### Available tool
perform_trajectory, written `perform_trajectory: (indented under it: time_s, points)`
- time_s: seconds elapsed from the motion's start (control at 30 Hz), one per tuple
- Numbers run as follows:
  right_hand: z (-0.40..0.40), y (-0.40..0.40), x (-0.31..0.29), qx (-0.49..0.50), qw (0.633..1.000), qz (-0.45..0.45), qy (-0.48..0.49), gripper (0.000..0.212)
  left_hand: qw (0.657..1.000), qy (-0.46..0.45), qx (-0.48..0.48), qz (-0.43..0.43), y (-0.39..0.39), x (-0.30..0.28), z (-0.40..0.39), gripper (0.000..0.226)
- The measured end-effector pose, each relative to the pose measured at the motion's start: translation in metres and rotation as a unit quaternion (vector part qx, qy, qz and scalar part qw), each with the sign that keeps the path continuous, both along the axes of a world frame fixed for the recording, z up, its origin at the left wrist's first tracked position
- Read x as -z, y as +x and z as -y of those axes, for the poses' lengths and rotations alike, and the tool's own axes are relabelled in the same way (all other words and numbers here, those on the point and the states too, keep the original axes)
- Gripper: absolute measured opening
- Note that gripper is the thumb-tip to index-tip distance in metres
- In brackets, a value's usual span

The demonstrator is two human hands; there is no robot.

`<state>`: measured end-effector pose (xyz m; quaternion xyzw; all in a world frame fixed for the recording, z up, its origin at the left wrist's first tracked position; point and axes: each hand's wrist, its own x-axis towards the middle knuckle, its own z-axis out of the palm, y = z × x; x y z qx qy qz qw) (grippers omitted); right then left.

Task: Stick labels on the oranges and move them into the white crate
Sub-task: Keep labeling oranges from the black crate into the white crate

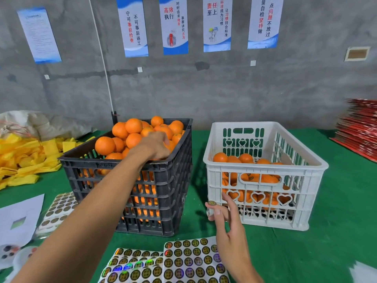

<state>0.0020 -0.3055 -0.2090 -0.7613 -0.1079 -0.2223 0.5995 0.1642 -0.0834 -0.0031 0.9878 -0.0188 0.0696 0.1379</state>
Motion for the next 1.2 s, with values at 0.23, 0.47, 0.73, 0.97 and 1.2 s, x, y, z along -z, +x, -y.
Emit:
perform_trajectory:
  time_s: [0.23,0.47,0.73,0.97,1.2]
  points:
    - [0.0,-0.001,-0.001,0.015,0.999,0.022,0.03,0.043,0.829,-0.385,0.15,0.377,-0.111,0.03,0.027,0.049]
    - [0.008,0.001,0.002,0.05,0.995,0.035,0.076,0.035,0.756,-0.595,0.25,0.105,-0.165,0.158,0.078,0.051]
    - [0.009,0.002,0.003,0.014,0.992,0.027,0.121,0.044,0.779,-0.605,0.161,0.032,-0.159,0.221,0.083,0.051]
    - [0.009,-0.001,0.012,0.003,1.0,-0.018,-0.02,0.033,0.789,-0.582,0.18,0.085,-0.164,0.235,0.08,0.05]
    - [0.01,-0.01,0.009,0.092,0.961,-0.021,-0.259,0.042,0.798,-0.548,0.2,0.152,-0.163,0.237,0.079,0.056]
